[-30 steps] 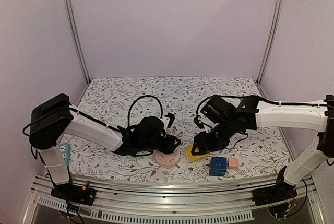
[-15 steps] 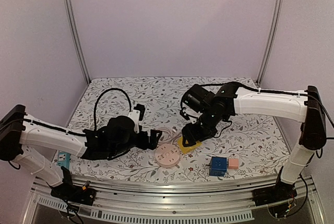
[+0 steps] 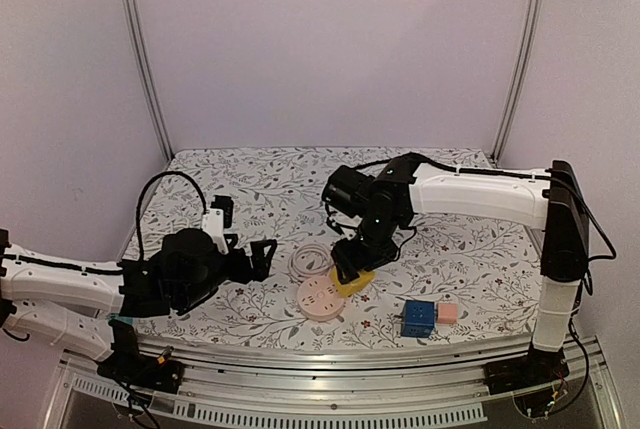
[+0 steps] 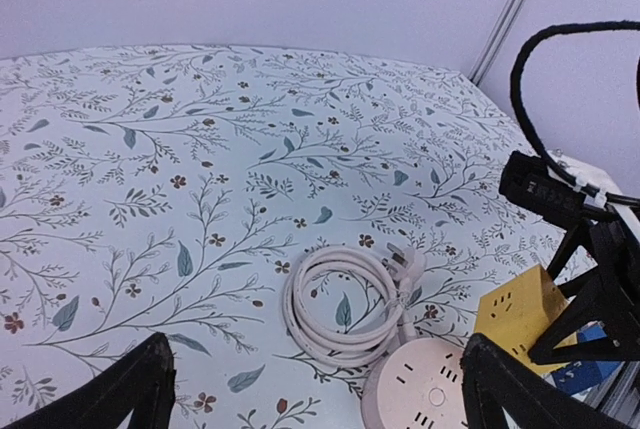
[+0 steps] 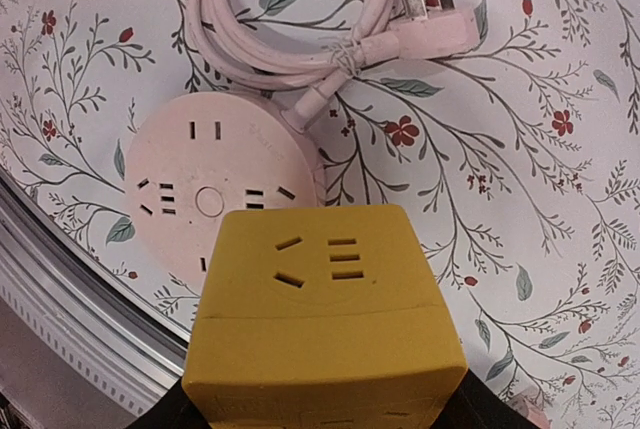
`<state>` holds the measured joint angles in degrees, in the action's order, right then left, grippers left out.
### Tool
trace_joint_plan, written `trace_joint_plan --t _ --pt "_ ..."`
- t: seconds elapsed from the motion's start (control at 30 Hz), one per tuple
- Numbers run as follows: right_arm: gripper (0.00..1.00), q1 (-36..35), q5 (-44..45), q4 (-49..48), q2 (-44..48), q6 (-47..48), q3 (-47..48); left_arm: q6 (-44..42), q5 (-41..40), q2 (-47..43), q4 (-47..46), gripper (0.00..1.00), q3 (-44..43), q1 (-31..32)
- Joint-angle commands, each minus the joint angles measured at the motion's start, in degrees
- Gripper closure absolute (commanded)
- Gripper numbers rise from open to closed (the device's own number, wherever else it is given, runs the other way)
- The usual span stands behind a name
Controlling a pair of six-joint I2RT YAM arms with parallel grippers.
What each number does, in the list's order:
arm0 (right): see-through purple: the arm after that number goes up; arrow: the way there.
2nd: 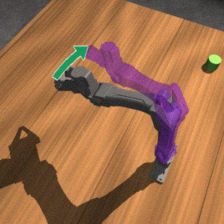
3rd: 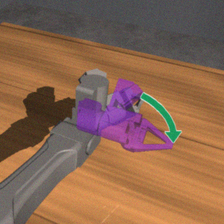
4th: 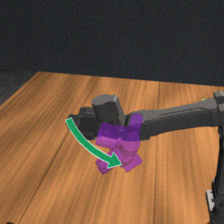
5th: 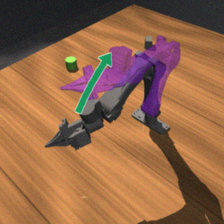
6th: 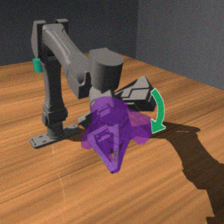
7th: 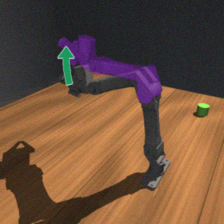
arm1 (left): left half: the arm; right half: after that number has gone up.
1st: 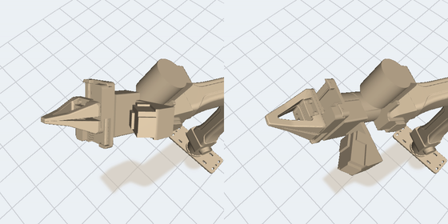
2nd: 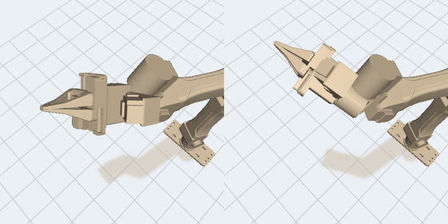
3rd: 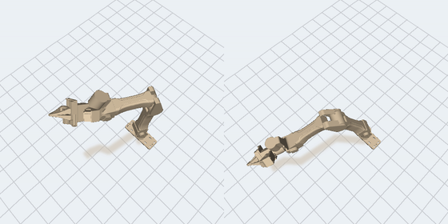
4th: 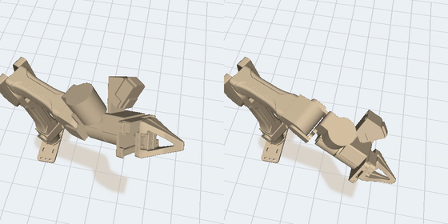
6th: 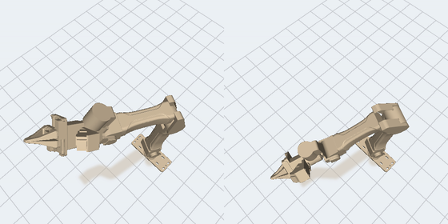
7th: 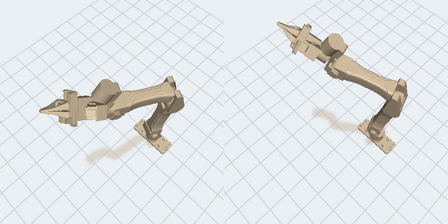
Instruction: Insert the plug
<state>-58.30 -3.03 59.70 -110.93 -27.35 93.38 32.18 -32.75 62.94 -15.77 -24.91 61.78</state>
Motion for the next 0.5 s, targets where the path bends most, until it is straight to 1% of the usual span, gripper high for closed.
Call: trace_joint_plan --t 0.0,0.3,0.47 --pt "1.00 -1.29 1.27 2.43 -2.01 -0.61 3.99 0.40 -1.81 -1.57 -0.79 0.00 1.74 0.45" --pt "1.00 -1.98 1.16 4.25 -5.65 -1.52 8.40 0.68 -1.84 -4.54 -1.35 0.01 3.28 0.45" --pt "1.00 -1.99 0.74 4.41 -6.79 -3.64 10.70 0.96 -1.79 -5.15 -1.30 0.01 3.55 0.45"
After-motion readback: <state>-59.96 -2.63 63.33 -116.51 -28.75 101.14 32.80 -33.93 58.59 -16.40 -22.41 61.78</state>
